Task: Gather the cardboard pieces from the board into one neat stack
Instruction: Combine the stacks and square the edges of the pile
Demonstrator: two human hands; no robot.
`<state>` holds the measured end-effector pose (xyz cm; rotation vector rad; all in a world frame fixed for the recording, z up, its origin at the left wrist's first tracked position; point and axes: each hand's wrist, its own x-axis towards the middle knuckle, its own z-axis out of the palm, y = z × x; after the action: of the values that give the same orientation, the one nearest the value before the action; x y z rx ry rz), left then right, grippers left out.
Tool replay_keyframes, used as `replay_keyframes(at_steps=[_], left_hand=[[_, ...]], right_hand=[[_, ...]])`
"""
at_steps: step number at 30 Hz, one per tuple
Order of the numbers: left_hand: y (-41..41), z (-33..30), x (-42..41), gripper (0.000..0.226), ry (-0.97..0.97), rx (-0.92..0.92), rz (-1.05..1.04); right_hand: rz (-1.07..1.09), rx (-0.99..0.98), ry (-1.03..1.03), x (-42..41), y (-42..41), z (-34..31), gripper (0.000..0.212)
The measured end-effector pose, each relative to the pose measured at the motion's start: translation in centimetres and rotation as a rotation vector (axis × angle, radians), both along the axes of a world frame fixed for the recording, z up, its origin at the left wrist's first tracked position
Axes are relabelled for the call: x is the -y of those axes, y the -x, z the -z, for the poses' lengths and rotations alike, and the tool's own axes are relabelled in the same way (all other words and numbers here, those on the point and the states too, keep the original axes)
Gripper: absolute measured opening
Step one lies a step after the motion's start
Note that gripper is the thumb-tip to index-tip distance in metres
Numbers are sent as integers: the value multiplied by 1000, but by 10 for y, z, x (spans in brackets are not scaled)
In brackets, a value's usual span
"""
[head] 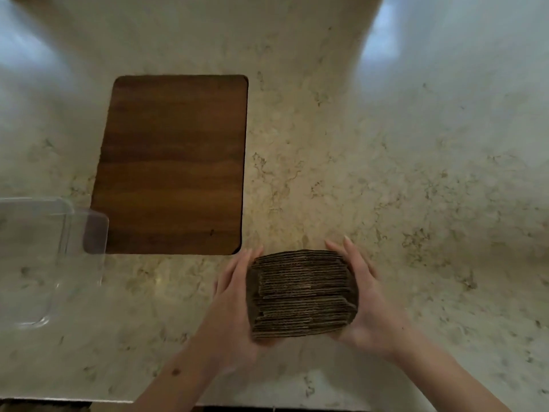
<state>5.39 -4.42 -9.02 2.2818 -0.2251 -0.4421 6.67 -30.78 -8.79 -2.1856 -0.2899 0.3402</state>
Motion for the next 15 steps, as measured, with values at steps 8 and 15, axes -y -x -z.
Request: replay_keyframes(at_steps=[8, 15], left_hand=[[-4, 18, 8, 124, -106, 220, 54], [-5, 12, 5, 140, -101, 154, 100]], right_hand=[[-30, 120, 127, -8, 6, 10, 115], [-77, 121, 135, -9, 8, 5, 122]])
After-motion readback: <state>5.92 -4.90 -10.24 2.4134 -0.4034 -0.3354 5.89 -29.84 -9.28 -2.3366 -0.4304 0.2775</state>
